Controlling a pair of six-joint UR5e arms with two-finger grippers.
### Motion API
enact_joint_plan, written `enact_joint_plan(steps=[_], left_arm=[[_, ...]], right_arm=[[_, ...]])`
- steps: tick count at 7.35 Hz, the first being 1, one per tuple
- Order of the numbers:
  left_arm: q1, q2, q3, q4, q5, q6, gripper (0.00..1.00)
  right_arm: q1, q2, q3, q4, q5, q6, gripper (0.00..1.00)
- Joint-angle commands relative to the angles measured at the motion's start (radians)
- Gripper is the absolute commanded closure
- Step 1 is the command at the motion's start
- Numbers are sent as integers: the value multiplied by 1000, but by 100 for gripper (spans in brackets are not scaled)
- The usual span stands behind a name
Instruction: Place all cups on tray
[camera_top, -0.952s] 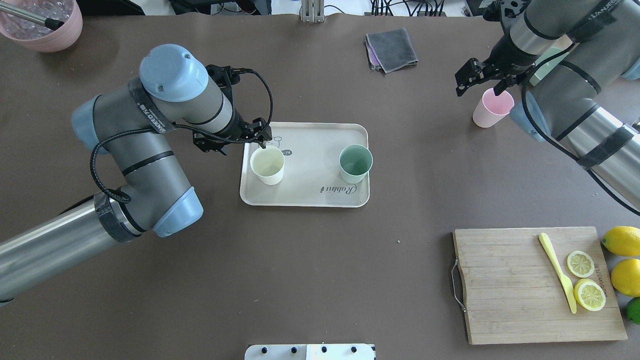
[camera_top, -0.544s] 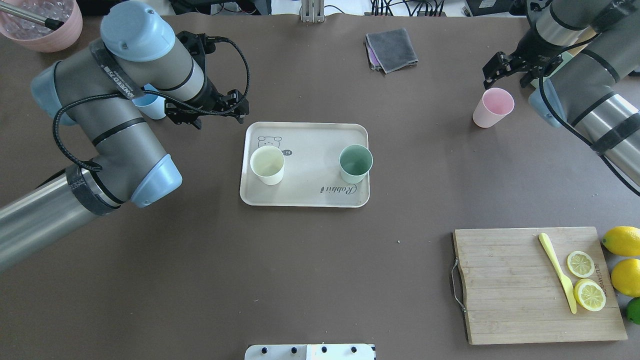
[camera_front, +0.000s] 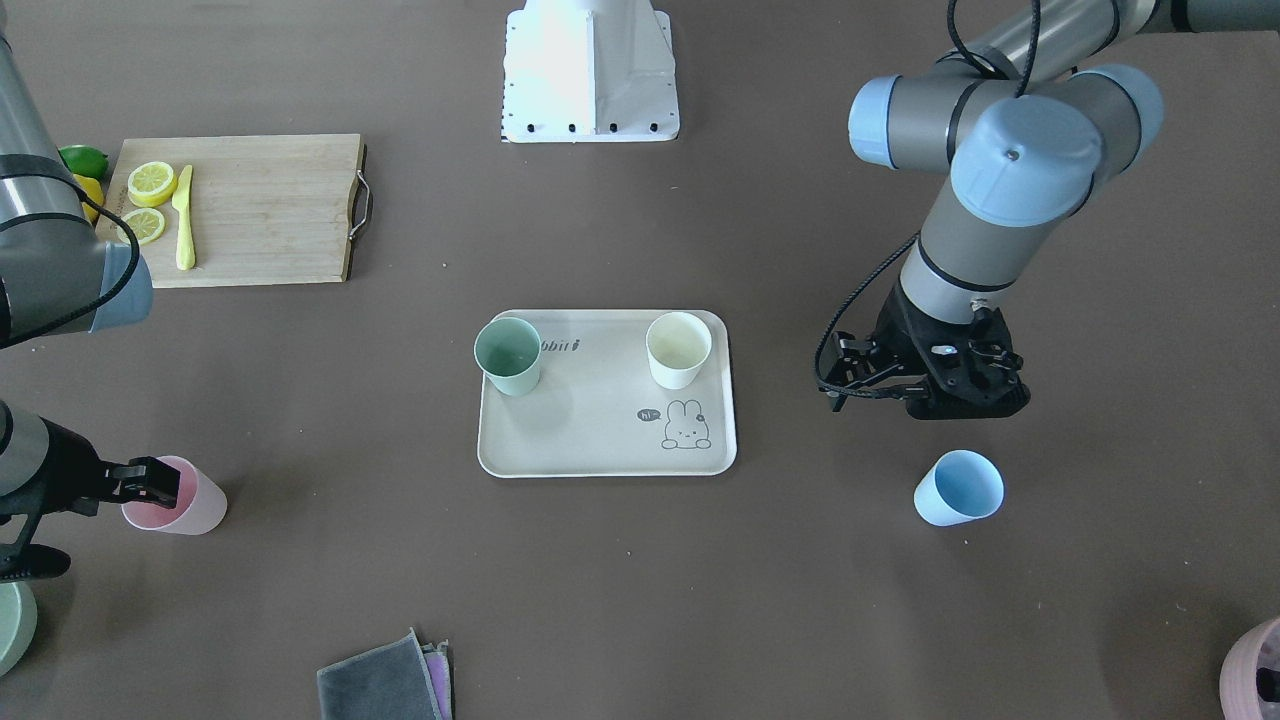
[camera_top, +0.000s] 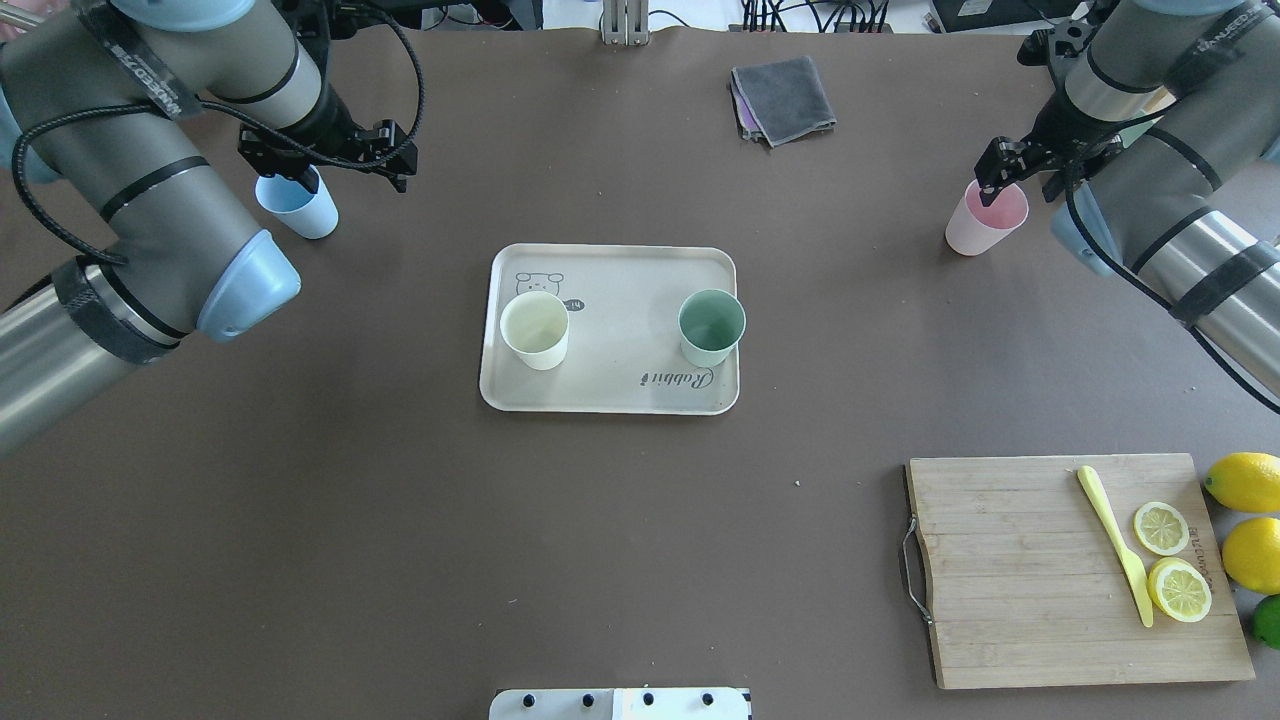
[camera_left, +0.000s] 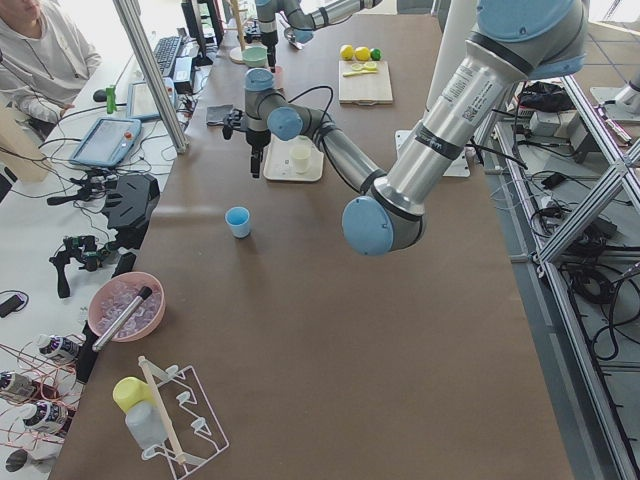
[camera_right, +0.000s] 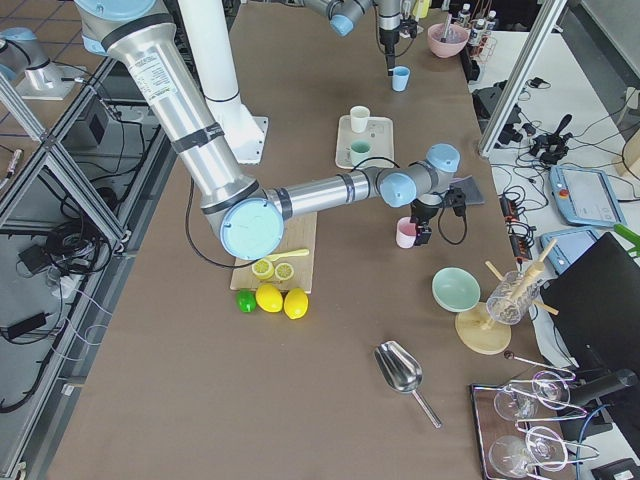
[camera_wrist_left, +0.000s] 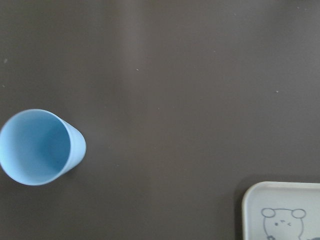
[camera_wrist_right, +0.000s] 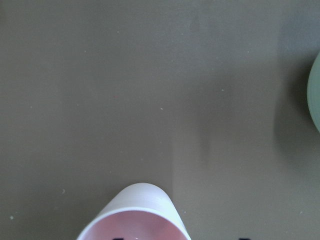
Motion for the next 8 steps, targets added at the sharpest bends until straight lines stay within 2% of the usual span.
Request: enact_joint_plan(steps=[1,4,6,8], left_arm=[[-91,19,81,-9,-2,177,3],[-131,18,296,-214,-5,187,3],[-129,19,373,-305,-62,144,3],[-110,52,390,-394,-91,107,7]], right_arm=[[-11,-8,1,0,1,2,100],[-15,14,8,-6,16,29,100],[-47,90,19,-6,36,135,100],[-98,161,24,-3,41,279,100]])
